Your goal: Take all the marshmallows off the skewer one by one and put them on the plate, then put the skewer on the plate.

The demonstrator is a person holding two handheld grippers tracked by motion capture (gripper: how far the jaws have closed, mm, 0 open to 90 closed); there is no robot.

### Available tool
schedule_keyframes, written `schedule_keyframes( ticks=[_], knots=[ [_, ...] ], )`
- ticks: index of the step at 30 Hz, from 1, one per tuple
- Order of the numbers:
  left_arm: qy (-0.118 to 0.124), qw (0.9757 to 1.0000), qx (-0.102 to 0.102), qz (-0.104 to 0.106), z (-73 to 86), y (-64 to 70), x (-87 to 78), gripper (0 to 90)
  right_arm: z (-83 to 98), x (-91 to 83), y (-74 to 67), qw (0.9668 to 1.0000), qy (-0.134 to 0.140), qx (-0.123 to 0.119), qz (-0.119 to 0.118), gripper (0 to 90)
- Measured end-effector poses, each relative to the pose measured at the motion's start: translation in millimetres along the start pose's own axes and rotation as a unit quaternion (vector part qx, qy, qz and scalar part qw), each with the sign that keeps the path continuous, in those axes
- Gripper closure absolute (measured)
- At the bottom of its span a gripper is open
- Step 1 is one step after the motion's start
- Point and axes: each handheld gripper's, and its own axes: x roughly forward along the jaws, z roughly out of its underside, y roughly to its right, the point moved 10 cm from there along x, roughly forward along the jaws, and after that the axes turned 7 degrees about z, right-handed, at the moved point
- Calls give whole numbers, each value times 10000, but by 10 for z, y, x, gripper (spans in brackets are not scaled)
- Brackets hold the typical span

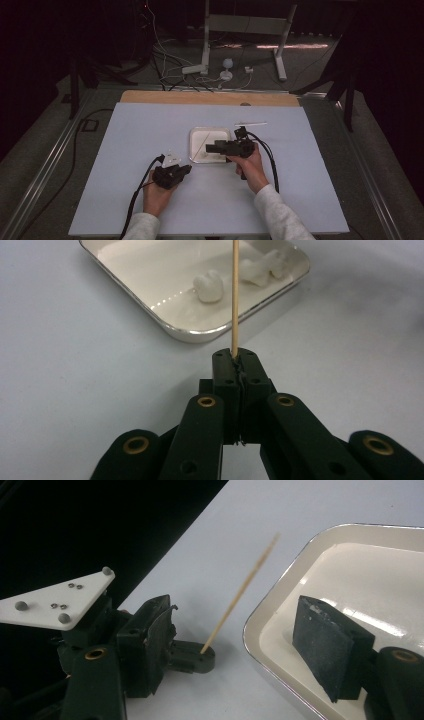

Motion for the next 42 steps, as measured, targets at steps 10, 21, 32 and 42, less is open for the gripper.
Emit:
schedule_keyframes(
  ticks=[10,21,32,42],
  knots=[
    [180,9995,-269,-35,-184,-46,6,900,39,-131,109,9988,197,-191,403,286],
    [122,9982,-564,-154,-376,-102,149,899,107,-267,57,9943,308,-590,830,223],
    [-194,9969,-688,-334,-397,-191,330,896,237,-425,94,9909,421,-688,1076,208],
    [-501,9940,-847,-481,-325,-260,493,892,347,-619,174,9898,513,-655,1157,209]
  ],
)
